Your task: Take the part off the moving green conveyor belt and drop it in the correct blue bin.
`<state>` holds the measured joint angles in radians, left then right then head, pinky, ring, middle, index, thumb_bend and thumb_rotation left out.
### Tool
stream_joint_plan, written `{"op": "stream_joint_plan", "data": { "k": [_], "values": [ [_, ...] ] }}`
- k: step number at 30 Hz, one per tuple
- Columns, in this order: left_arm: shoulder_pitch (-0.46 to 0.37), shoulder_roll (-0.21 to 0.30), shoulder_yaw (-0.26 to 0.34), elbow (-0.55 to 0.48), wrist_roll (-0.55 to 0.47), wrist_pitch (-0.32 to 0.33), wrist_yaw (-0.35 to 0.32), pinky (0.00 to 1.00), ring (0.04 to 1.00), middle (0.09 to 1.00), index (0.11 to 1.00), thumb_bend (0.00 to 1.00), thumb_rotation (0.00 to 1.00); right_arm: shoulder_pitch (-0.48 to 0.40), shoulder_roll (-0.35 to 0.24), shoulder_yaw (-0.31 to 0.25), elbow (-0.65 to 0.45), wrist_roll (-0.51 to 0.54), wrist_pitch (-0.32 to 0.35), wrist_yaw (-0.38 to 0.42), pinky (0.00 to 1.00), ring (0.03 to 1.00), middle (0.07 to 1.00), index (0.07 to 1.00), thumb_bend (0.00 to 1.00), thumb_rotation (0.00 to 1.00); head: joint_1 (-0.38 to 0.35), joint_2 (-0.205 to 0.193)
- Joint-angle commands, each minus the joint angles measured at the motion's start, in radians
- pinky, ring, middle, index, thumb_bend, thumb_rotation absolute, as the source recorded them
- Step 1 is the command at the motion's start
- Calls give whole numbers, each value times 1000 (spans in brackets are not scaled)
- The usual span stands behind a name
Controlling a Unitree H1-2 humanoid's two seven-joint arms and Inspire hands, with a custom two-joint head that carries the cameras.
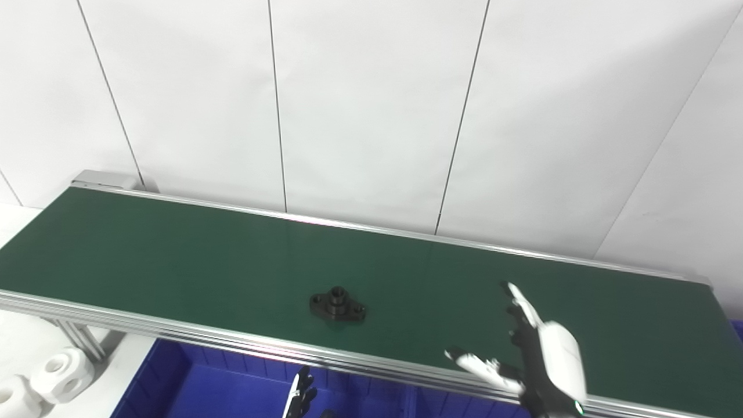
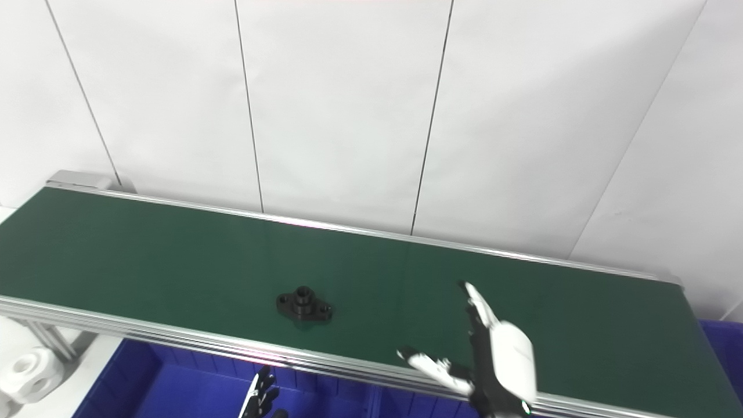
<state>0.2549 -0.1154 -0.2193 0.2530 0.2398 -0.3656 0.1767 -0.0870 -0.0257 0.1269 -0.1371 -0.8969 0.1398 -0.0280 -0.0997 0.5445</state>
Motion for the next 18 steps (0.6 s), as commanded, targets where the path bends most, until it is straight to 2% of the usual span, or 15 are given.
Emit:
{"op": "stream_joint_plan", "data": {
  "k": [1,9,14,18],
  "values": [
    [8,-83,-53,-48,4,3,-9,934,925,989,1000,385,903,-53,-5,30,10,-48,47,15,570,739,844,888,955,589,1,0],
    [20,-85,-59,-78,-2,30,-23,948,928,994,1000,403,907,-169,-15,117,120,-135,136,36,518,683,809,865,996,574,-5,15],
    [24,-90,-60,-83,2,30,-26,944,920,994,1000,420,909,-233,-29,163,197,-165,159,31,495,650,801,850,1000,559,-4,19],
    [24,-94,-64,-78,8,14,-21,941,910,985,1000,416,913,-308,-31,221,297,-190,172,44,476,639,806,854,1000,562,-2,27]
  ]
}}
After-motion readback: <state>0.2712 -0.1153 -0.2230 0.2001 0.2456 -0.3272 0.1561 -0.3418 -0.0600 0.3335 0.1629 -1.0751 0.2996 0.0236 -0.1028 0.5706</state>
